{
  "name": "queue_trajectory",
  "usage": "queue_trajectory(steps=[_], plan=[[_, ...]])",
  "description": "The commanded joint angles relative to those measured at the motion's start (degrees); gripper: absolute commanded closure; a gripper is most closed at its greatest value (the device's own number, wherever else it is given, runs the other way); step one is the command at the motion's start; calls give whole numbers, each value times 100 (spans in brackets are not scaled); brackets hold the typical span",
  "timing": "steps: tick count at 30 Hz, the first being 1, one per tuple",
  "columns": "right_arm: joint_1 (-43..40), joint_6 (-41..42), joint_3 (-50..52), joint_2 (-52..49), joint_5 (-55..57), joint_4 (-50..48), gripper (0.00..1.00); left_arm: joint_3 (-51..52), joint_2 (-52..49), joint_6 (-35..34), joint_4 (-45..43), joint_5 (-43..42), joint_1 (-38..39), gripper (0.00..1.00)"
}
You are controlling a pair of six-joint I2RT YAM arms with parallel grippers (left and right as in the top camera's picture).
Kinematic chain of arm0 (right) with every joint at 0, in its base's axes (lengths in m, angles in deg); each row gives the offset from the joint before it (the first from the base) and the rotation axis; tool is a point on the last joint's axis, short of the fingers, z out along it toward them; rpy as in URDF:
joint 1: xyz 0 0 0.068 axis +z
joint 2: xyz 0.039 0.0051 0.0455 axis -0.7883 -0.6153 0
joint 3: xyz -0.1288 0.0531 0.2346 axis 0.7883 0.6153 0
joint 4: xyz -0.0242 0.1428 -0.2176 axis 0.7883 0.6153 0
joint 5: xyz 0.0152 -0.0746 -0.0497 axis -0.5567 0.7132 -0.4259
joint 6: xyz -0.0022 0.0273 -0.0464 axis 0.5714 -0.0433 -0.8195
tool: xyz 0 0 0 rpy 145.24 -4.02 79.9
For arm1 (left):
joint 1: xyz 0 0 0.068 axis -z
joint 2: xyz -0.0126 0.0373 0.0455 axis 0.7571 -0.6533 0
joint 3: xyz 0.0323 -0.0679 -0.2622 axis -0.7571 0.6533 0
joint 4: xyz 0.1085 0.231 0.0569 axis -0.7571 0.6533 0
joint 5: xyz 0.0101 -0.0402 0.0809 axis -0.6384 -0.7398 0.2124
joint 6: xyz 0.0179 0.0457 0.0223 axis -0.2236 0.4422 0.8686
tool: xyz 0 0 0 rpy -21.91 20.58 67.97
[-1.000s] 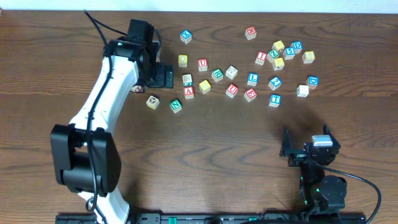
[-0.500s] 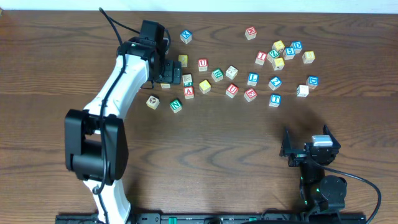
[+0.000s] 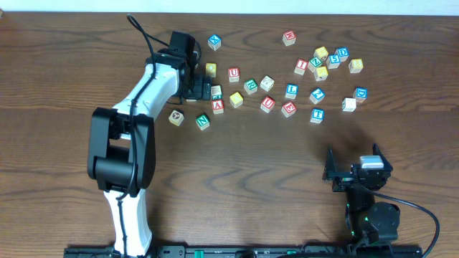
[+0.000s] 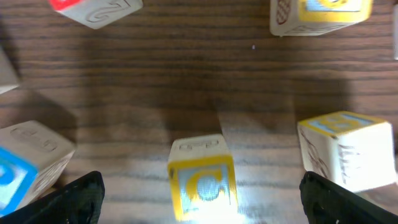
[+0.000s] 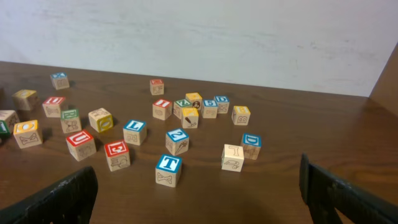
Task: Spell out CORL
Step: 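Lower the left gripper around the yellow C block and close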
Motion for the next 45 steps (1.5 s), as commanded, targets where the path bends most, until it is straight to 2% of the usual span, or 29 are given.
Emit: queue_trajectory(steps=[1, 6, 13, 35, 45], plan=[[-33, -9, 9, 22, -17, 22, 1, -98, -221, -72, -98, 92, -9, 1], [-33, -9, 9, 22, -17, 22, 1, -94, -251, -72, -205, 92, -9, 1], [-33, -9, 9, 22, -17, 22, 1, -92, -251, -72, -225, 92, -9, 21], [-33, -9, 9, 22, -17, 22, 1, 109, -254, -68, -247, 90, -9, 22], [-33, -9, 9, 22, -17, 22, 1, 157, -254, -70, -245, 90, -7, 26]])
